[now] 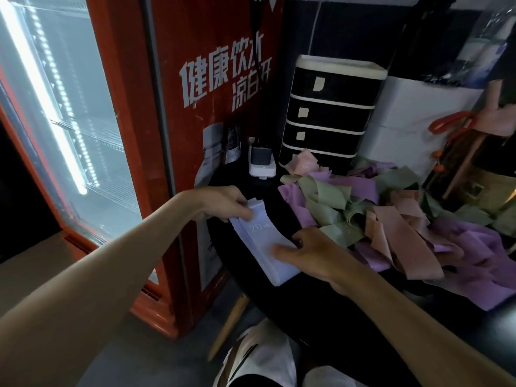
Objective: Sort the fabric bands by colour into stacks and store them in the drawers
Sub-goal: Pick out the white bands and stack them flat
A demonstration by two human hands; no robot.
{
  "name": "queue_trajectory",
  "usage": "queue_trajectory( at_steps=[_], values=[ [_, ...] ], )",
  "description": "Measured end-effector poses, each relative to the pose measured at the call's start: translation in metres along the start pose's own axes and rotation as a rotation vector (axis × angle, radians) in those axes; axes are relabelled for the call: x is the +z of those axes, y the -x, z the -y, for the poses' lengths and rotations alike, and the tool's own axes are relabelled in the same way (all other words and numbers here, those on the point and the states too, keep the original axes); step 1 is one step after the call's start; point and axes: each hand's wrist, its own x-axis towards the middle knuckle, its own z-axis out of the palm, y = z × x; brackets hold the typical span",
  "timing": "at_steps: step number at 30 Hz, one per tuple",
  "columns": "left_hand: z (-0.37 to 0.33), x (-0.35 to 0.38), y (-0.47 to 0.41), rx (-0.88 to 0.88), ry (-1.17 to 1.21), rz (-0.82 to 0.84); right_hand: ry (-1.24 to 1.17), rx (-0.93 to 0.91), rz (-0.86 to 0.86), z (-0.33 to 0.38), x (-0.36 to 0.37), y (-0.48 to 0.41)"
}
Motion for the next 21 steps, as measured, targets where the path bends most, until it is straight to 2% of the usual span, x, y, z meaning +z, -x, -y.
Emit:
queue_trajectory(
  at_steps=[2, 9, 15, 19, 21],
  values=[
    [0.002, 0.000, 0.003, 0.053, 0.017, -0.015, -0.110, 0.034, 0.046, 0.001, 0.002, -0.001],
    [0.026, 0.004, 0.016, 0.176, 0.253, 0.009, -0.170, 0.111, 0.034, 0.011, 0.009, -0.003],
    [0.034, 0.004, 0.031, 0.219, 0.431, 0.004, -0.114, -0.002, -0.032, 0.018, 0.013, 0.006],
    [0.035, 0.016, 0.045, 0.291, 0.473, -0.098, 0.116, -0.199, -0.184, 0.014, 0.005, 0.017],
    [0.042, 0.034, 0.049, 0.346, 0.415, -0.139, 0.288, -0.248, -0.189, 0.008, 0.000, 0.022]
  ],
)
